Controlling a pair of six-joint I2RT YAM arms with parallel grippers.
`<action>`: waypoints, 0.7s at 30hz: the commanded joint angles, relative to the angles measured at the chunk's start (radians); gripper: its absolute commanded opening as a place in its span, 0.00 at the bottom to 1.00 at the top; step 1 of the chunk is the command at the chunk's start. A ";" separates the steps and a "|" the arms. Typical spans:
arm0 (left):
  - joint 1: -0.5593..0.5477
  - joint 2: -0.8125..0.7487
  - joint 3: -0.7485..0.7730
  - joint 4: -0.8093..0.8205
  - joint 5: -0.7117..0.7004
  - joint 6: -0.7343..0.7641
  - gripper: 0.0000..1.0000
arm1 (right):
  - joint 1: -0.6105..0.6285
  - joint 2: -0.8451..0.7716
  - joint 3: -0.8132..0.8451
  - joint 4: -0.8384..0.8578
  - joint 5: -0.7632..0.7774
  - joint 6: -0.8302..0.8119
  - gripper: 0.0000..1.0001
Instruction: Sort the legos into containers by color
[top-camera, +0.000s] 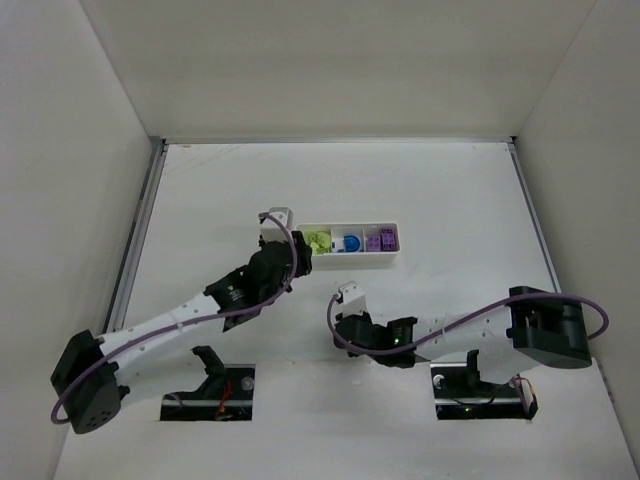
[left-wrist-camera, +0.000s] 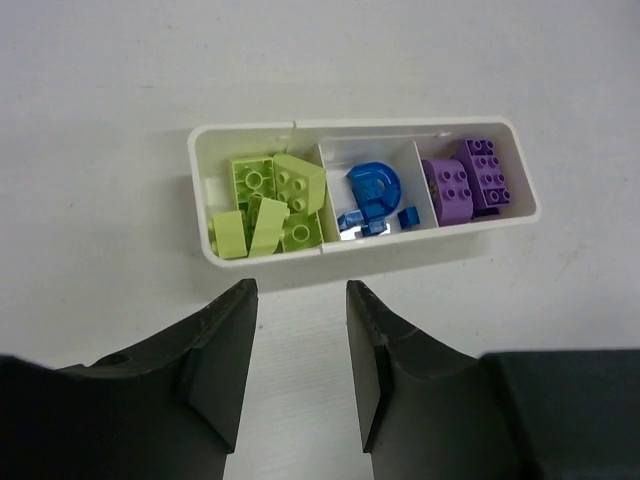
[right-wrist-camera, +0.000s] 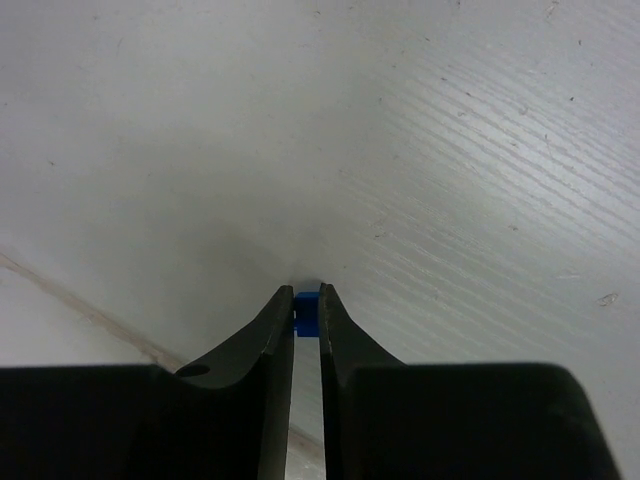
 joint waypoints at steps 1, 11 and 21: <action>-0.031 -0.084 -0.066 -0.060 -0.025 -0.040 0.38 | 0.008 -0.007 0.034 -0.019 0.036 -0.009 0.15; -0.227 -0.152 -0.203 -0.017 -0.025 -0.126 0.47 | -0.263 -0.131 0.118 0.056 -0.018 -0.191 0.15; -0.462 0.095 -0.198 0.202 -0.047 -0.078 0.57 | -0.567 0.016 0.261 0.202 -0.125 -0.262 0.15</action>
